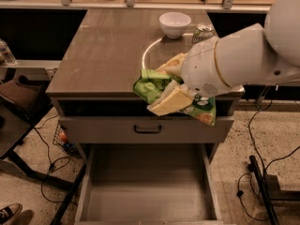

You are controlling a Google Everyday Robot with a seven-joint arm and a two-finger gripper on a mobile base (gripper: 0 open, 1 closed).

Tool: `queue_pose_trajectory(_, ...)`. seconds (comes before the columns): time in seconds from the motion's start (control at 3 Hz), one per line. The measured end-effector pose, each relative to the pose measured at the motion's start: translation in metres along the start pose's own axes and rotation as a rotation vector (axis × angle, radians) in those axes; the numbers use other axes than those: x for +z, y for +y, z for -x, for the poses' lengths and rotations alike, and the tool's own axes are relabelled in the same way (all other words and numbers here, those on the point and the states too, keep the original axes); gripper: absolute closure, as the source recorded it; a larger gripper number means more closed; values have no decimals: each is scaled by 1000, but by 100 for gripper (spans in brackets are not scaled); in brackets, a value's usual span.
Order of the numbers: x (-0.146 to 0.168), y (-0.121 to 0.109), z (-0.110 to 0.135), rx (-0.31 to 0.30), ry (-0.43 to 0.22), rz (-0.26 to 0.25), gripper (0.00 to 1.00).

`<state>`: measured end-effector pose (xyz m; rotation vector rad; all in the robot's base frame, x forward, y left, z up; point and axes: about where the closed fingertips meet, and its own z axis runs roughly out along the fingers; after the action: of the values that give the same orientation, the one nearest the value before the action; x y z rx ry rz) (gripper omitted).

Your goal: Place green rice chip bag into middle drawer

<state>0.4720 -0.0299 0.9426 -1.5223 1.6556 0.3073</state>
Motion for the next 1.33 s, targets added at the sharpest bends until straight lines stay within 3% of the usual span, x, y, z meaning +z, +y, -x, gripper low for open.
queue_pose_trajectory(0.33,0,1,1,-1,0,0,100)
queue_pose_trajectory(0.67,21,18,-17,24,30,5,100)
queue_pose_trajectory(1.0,71,58,-62,88,72,7,100)
queue_pose_trajectory(1.33,118,104,-109,112,135,38,100)
